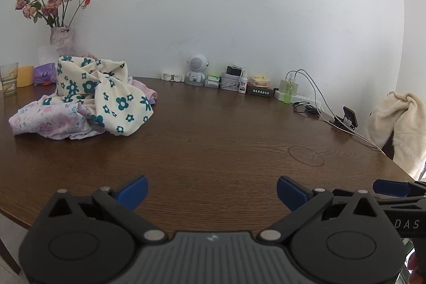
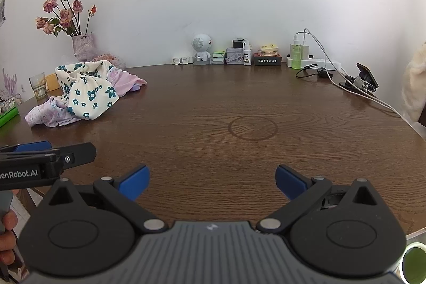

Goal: Fold clothes

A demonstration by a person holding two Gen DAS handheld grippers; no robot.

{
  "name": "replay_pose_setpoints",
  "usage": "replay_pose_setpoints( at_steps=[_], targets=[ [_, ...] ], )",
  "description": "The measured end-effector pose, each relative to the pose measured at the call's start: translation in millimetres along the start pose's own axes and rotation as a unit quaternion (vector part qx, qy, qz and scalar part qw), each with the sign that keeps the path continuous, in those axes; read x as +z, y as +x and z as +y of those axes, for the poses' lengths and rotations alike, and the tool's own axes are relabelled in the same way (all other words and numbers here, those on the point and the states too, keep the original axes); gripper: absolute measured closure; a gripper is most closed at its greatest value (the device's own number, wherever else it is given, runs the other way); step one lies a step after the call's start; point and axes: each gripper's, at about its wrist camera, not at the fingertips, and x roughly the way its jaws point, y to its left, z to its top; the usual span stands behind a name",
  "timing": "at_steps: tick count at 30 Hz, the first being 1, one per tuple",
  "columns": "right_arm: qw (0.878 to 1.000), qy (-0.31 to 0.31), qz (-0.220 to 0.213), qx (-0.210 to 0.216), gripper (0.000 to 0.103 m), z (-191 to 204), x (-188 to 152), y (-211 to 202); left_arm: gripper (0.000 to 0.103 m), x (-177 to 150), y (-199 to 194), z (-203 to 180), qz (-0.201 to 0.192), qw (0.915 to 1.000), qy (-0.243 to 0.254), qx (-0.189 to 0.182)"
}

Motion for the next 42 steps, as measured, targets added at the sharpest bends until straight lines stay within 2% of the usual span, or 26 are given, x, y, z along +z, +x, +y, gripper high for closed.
replay_pose_setpoints(
  at_steps=[7,18,30,42],
  targets=[
    [1.000,0.000,0.002,0.005,0.000,3,1,6,0.000,-2,1,1,-0.006,0.9999,-0.010,-0.003],
    [1.000,-0.001,-0.021,0.008,0.000,1,5,13,0.000,8,23,1,0.023,0.9996,-0.002,0.015],
    [0.999,0.010,-0.012,0.030,0.000,0,7,24,0.000,9,27,-2,0.025,0.9997,0.001,0.007],
    [1.000,0.016,-0.009,0.020,0.000,-2,7,21,0.000,5,25,1,0.024,0.9995,-0.018,0.008]
  ],
)
